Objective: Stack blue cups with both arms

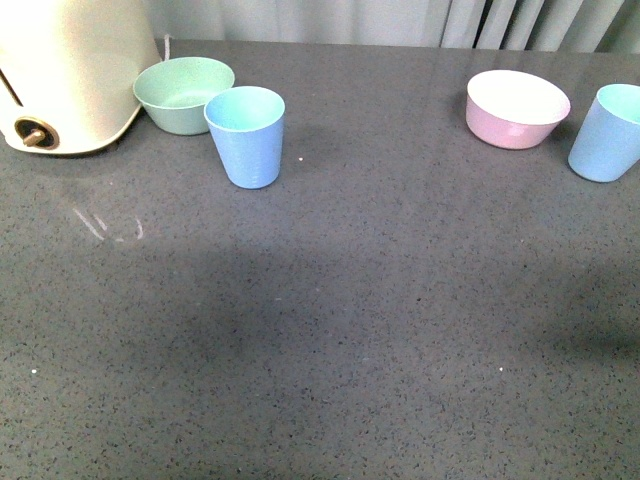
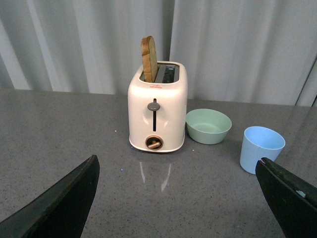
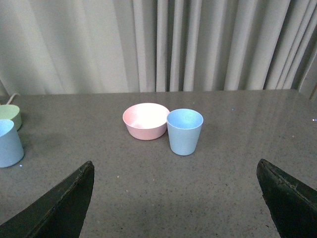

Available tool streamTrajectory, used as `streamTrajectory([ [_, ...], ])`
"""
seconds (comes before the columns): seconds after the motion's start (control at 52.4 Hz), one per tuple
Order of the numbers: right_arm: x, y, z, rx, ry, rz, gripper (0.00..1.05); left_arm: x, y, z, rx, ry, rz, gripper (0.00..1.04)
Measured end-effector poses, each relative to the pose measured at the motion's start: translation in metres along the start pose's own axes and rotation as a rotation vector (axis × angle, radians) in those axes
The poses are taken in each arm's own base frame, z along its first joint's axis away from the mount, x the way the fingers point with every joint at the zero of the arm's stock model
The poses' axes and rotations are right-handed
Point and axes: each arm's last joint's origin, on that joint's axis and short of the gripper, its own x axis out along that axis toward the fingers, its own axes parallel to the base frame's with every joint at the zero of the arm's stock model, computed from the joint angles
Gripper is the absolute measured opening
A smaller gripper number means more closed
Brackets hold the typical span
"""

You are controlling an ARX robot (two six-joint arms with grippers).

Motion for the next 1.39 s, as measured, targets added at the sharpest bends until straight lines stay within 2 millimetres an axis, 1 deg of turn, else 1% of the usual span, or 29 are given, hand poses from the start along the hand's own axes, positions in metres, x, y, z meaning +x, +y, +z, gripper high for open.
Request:
streamTrajectory([
  [0.86,0.000,0.000,0.000,0.000,0.000,0.000,0.96,0.000,0.000,0.000,0.000,0.001,0.000,0.96],
  [0.879,0.000,0.000,0.000,0.000,0.000,0.000,0.96,0.000,0.000,-0.001,0.017,0.032,-0.016,0.96],
  [0.917,0.000,0.000,0.000,0.000,0.000,0.000,0.96,0.001,-0.001,0.000,0.064,0.200,-0.098,0.96],
  [0.955,0.000,0.000,0.000,0.000,0.000,0.001,0.96,0.009,-0.003,0.003,0.089,0.345,-0.156,0.96],
  [0.993,0.000,0.000,0.000,0.000,0.000,0.001,0.96,0.018,-0.004,0.005,0.108,0.400,-0.168,0.96],
  [1.089,0.000,0.000,0.000,0.000,0.000,0.000,0.96,0.052,-0.013,0.013,0.118,0.447,-0.203,0.96],
  [1.28,0.000,0.000,0.000,0.000,0.000,0.000,0.96,0.100,-0.035,0.016,0.046,0.520,-0.245,0.96],
  [1.318,0.000,0.000,0.000,0.000,0.000,0.000,0.96,0.113,-0.042,0.016,0.013,0.556,-0.252,0.96],
  [1.394,0.000,0.000,0.000,0.000,0.000,0.000,0.96,0.146,-0.060,0.014,-0.068,0.628,-0.227,0.96],
])
